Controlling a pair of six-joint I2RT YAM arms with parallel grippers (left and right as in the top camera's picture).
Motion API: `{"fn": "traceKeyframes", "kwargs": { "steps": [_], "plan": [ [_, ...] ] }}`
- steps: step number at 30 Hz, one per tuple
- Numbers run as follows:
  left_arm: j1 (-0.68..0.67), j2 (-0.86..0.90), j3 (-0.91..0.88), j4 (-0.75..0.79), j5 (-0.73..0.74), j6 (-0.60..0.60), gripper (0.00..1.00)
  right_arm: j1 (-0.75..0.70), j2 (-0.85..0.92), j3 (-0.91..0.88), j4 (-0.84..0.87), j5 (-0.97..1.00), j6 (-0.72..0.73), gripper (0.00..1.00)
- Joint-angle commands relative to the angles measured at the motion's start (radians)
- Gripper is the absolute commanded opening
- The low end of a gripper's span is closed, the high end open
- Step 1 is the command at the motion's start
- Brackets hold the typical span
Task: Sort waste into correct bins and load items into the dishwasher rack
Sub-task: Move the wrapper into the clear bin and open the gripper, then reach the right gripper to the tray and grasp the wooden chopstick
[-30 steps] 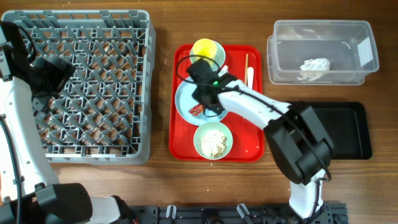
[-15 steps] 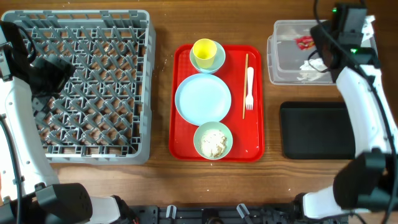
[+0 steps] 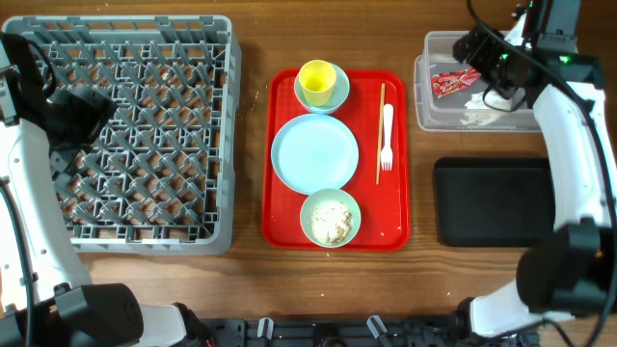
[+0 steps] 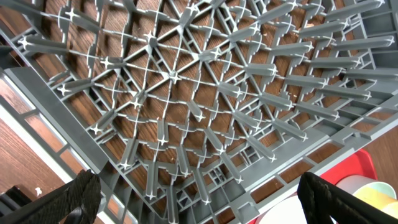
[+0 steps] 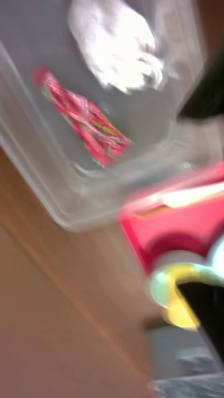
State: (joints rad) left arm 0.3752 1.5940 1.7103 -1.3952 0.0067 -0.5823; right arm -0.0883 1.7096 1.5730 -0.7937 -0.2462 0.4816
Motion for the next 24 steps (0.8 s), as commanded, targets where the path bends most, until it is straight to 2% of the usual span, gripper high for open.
{"fn": "traceKeyframes", "kwargs": {
  "steps": [1,3,4,5,9,10,12,16,17,24],
  "plan": [
    [0.003,-0.007,0.005,-0.001,0.004,-0.009,1.00,0.147,-0.071,0.024,-0.130,-0.066,-0.141,0.52],
    [0.003,-0.007,0.005,-0.001,0.004,-0.009,1.00,0.245,-0.059,0.008,-0.180,0.049,-0.130,0.59],
    [0.003,-0.007,0.005,-0.001,0.004,-0.009,1.00,0.278,-0.052,-0.011,-0.176,0.096,-0.110,0.79],
    [0.003,-0.007,0.005,-0.001,0.004,-0.009,1.00,0.311,-0.044,-0.033,-0.165,0.142,-0.082,0.93],
    [0.003,-0.007,0.005,-0.001,0.004,-0.009,1.00,0.418,0.023,-0.151,-0.079,0.302,0.031,0.80],
    [0.003,-0.007,0.005,-0.001,0.004,-0.009,1.00,0.426,0.040,-0.169,-0.059,0.317,0.053,0.74],
    [0.003,-0.007,0.005,-0.001,0.004,-0.009,1.00,0.436,0.111,-0.187,-0.005,0.317,0.044,0.51],
    [0.003,-0.007,0.005,-0.001,0.004,-0.009,1.00,0.436,0.228,-0.187,0.056,0.336,0.042,0.30],
    [0.003,-0.007,0.005,-0.001,0.004,-0.009,1.00,0.436,0.255,-0.187,0.066,0.336,0.041,0.26],
    [0.003,-0.007,0.005,-0.001,0.004,-0.009,1.00,0.436,0.348,-0.187,0.103,0.397,0.041,0.29]
  ]
}}
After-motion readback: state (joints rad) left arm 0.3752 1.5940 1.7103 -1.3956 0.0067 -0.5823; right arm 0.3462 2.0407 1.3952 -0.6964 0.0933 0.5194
